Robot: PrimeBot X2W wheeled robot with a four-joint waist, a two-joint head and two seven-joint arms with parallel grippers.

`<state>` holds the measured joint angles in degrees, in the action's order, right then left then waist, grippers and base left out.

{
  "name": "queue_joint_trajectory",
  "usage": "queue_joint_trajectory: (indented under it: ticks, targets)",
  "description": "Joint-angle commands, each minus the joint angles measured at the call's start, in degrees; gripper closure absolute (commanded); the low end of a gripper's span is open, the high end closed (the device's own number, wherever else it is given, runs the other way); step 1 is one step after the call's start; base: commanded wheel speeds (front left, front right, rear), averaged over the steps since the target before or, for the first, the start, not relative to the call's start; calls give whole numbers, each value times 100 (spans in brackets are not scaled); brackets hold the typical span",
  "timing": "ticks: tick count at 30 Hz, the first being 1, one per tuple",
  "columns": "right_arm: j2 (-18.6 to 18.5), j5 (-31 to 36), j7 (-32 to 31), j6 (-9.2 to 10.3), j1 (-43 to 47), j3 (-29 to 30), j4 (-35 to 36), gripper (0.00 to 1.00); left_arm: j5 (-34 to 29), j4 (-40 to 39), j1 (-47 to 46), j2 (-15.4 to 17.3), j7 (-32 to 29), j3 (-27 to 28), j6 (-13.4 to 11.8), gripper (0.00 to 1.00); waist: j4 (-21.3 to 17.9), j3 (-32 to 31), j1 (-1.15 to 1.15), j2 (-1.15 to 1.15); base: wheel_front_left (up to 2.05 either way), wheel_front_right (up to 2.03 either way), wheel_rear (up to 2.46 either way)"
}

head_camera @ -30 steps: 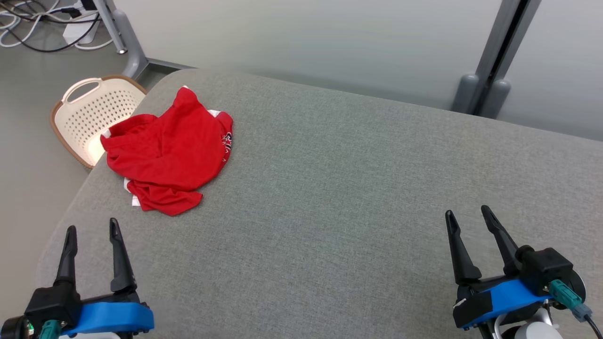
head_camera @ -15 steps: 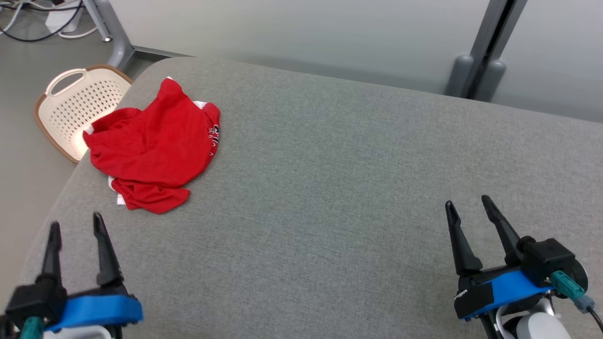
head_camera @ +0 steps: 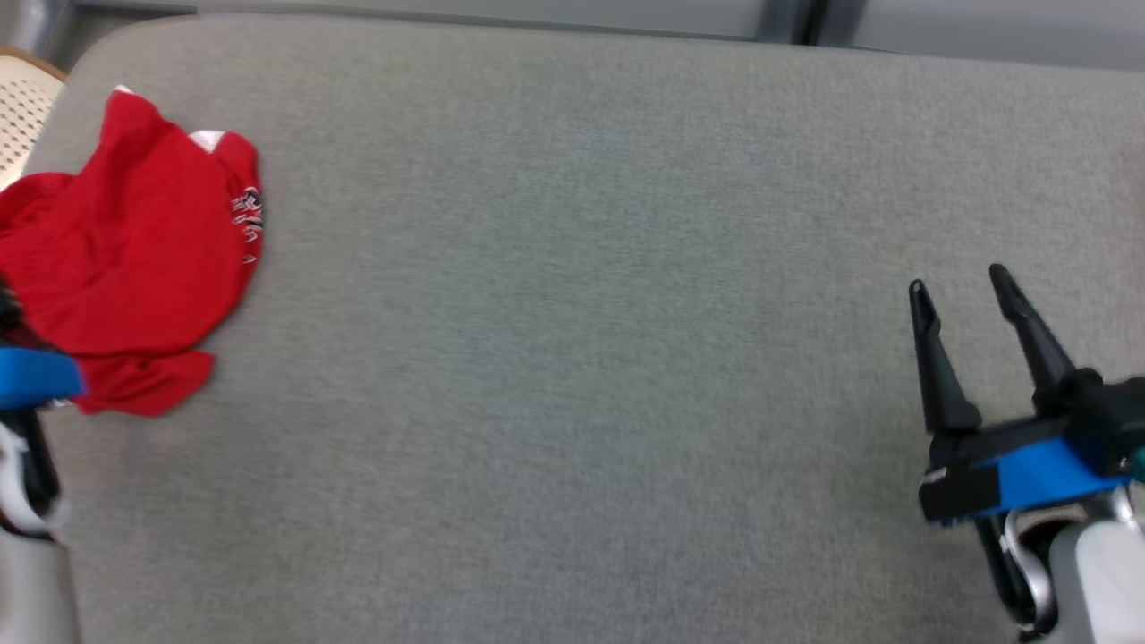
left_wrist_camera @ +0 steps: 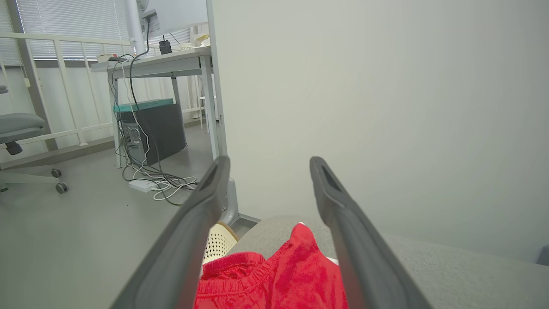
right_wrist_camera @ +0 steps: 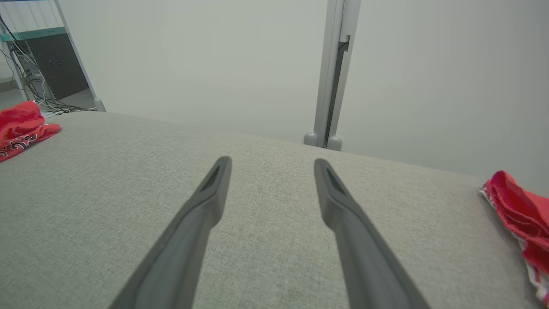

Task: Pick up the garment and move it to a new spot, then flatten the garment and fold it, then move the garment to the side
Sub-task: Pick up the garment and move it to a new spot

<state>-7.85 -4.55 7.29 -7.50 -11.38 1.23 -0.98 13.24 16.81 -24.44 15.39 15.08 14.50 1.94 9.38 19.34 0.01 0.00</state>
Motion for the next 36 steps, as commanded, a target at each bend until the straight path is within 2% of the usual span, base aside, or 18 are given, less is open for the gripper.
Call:
queue_joint_trajectory:
  ticks: [1, 9, 13, 16, 22, 27, 30, 34, 35, 36]
  targets:
    - [-56, 54, -23, 1, -97, 52, 123, 0, 36, 126, -218, 127, 11, 69, 12, 0, -75, 158, -1, 0, 0, 0, 0]
    - [-180, 149, -176, 1, -166, 319, 723, 0, 153, 1107, -1298, 814, -283, 152, 169, 0, -367, 760, -1, 0, 0, 0, 0]
    - [-245, 160, -257, 1, -186, 386, 971, 0, 240, 1864, -1748, 1098, -720, 83, 266, 0, -461, 1014, -1, 0, 0, 0, 0]
    - [-276, 156, -294, 1, -186, 450, 1097, 0, 231, 2421, -1950, 1183, -1184, -73, 336, 0, -484, 1134, -1, 0, 0, 0, 0]
    - [-263, 173, -317, 1, -122, 498, 1193, 0, 409, 3386, -2224, 1155, -2285, -289, 427, 0, -495, 1241, -1, 0, 0, 0, 0]
    - [-248, 181, -337, 1, -100, 513, 1218, 0, 582, 3757, -2304, 1062, -2828, -329, 463, 0, -486, 1253, -1, 0, 0, 0, 0]
    - [-241, 182, -342, 1, -102, 491, 1221, 0, 692, 4070, -2241, 948, -3455, -394, 492, 0, -490, 1246, -1, 0, 0, 0, 0]
    - [-253, 169, -339, 1, -121, 466, 1214, 0, 791, 4140, -2222, 920, -3685, -417, 510, 0, -512, 1233, -1, 0, 0, 0, 0]
    - [-254, 166, -339, 1, -125, 463, 1212, 0, 805, 4152, -2220, 911, -3732, -423, 513, 11, -520, 1230, -1, 0, 0, 0, 0]
    - [-250, 165, -336, 1, -129, 456, 1207, 0, 802, 4164, -2206, 914, -3794, -451, 517, 50, -531, 1222, -1, 0, 0, 0, 0]
